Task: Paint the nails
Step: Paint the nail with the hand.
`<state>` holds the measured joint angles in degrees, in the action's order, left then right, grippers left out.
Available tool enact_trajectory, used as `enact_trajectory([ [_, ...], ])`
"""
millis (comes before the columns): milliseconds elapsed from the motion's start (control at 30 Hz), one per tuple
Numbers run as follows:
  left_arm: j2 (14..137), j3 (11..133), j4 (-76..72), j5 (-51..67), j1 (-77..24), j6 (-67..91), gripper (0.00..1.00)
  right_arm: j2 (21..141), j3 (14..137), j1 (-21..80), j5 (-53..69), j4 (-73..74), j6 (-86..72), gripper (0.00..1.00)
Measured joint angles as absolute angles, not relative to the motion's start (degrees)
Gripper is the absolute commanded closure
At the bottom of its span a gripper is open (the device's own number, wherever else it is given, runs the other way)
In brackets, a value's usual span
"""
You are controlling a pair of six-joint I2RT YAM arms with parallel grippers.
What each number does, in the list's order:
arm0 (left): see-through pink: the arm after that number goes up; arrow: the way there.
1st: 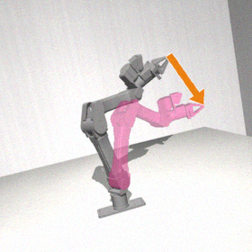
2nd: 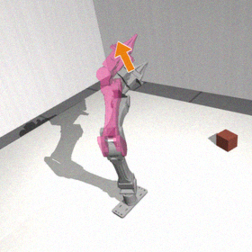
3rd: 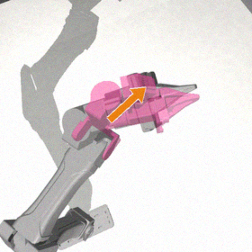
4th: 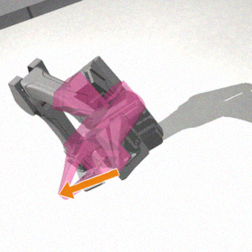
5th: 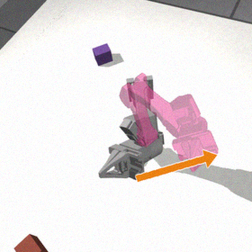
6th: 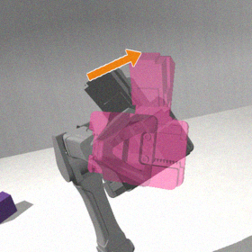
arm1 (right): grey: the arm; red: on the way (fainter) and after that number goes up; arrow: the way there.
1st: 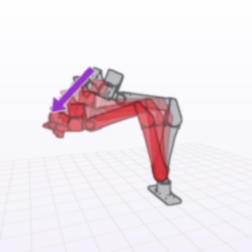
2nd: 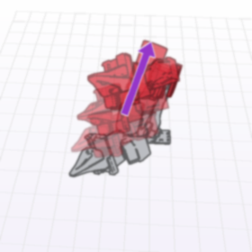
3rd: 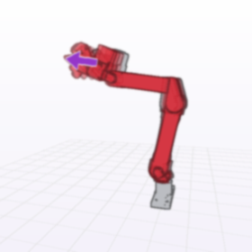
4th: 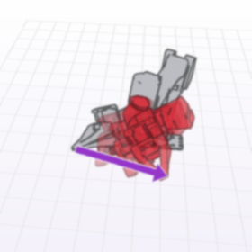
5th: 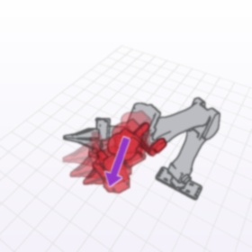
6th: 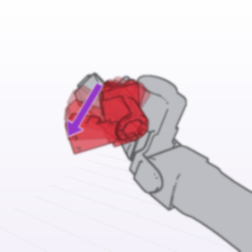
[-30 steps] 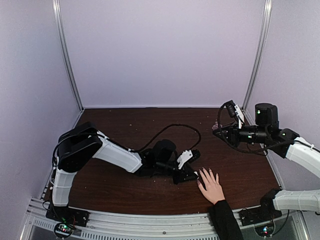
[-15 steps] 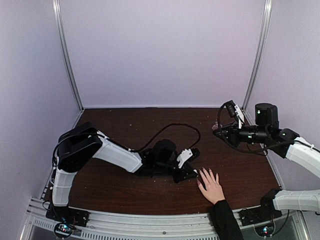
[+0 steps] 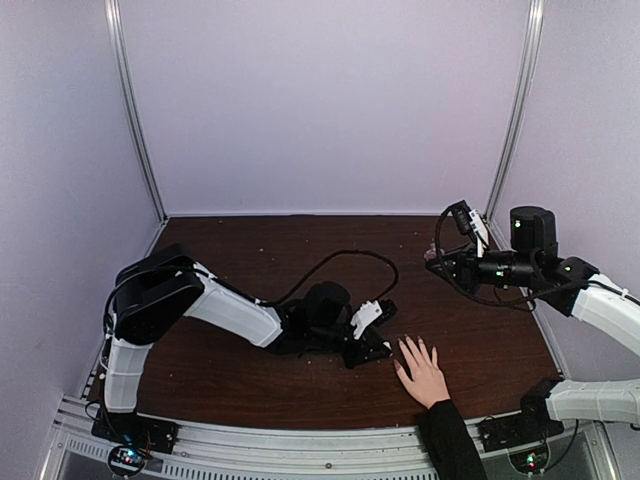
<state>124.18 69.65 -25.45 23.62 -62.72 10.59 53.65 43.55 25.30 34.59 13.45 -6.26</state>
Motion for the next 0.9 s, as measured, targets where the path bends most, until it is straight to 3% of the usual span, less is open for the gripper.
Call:
enact_trajectory([
  [900, 122.4, 69.9, -25.4, 27.4, -63.5, 10.0, 1.0, 53.6, 43.5, 25.3, 34.6, 13.4, -6.3, 1.0],
])
